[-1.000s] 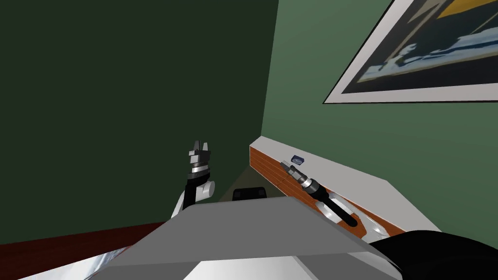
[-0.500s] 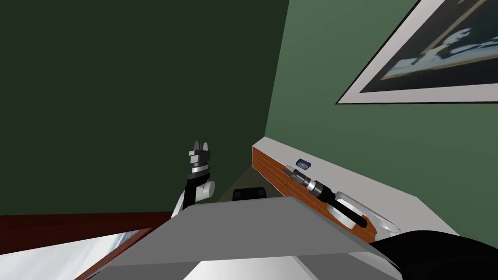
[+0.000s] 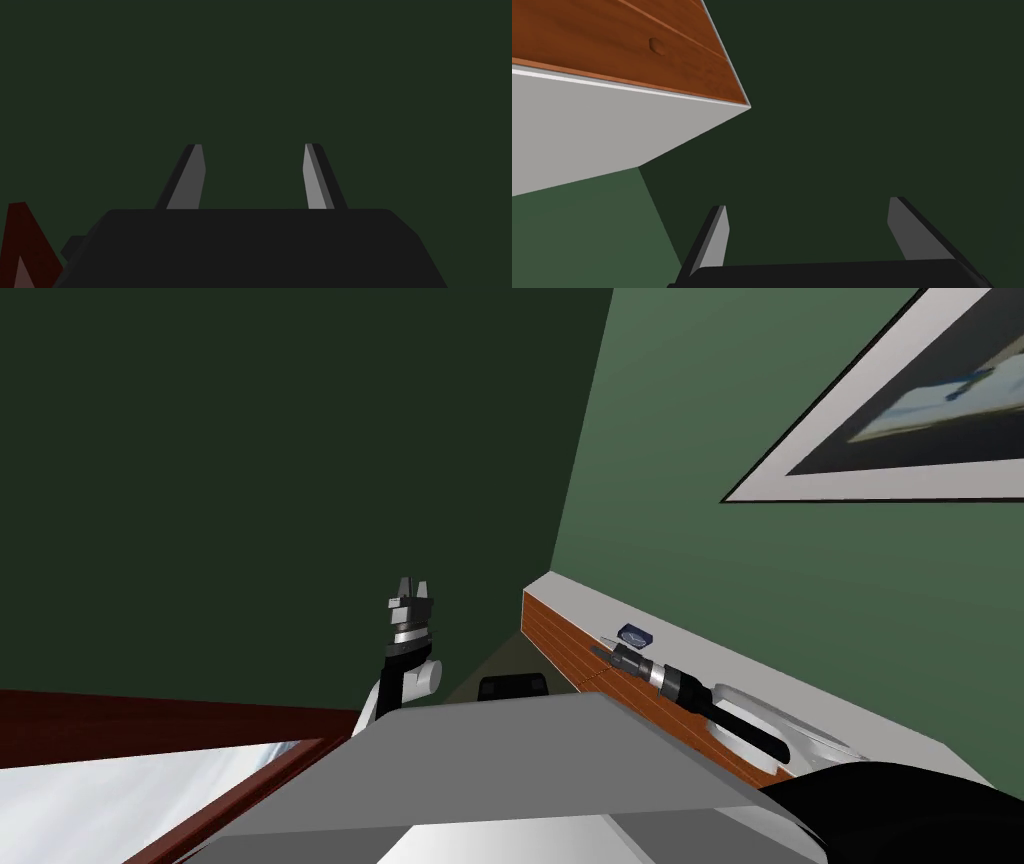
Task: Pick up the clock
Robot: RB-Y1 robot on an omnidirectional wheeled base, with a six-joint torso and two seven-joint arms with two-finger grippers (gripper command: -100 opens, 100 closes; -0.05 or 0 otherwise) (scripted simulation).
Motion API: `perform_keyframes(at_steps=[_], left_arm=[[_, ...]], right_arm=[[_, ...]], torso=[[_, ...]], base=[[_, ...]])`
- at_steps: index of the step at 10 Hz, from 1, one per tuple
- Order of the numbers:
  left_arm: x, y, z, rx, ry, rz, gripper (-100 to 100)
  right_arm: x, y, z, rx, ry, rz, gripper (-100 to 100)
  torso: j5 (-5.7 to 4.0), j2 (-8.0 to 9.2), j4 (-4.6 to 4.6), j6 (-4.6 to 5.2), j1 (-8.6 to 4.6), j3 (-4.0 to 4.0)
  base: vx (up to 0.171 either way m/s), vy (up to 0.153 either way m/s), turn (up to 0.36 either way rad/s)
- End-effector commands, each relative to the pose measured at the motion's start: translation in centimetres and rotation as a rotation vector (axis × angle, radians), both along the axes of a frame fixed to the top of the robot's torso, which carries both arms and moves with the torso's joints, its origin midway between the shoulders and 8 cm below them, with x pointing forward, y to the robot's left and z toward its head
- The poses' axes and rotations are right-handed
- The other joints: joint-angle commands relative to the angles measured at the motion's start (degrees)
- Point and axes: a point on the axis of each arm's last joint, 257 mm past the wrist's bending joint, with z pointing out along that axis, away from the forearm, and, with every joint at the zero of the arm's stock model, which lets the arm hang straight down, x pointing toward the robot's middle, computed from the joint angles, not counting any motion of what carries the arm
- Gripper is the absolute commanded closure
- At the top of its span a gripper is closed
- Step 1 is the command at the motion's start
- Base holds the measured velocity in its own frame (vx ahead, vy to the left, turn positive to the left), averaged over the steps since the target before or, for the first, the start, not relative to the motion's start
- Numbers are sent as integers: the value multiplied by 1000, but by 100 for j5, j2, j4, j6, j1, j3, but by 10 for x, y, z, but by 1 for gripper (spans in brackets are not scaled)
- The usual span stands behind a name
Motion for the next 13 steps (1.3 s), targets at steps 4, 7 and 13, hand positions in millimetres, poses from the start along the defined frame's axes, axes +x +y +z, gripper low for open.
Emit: perform_keyframes(at_steps=[4, 7, 13], left_arm=[[0, 0, 0, 0, 0, 0, 0], [0, 0, 0, 0, 0, 0, 0], [0, 0, 0, 0, 0, 0, 0]], right_arm=[[-28, -53, -32, -188, 113, 44, -100], [-47, -94, -43, -330, 192, 94, -100], [-76, -164, -50, -525, 314, 129, -100]], torso=[[0, -4, -1, -3, -1, -2], [0, -2, -1, 2, -1, -1], [-1, -9, -2, -2, -6, -5]], base=[[39, -40, 129], [42, -51, 111], [42, -59, 103]])
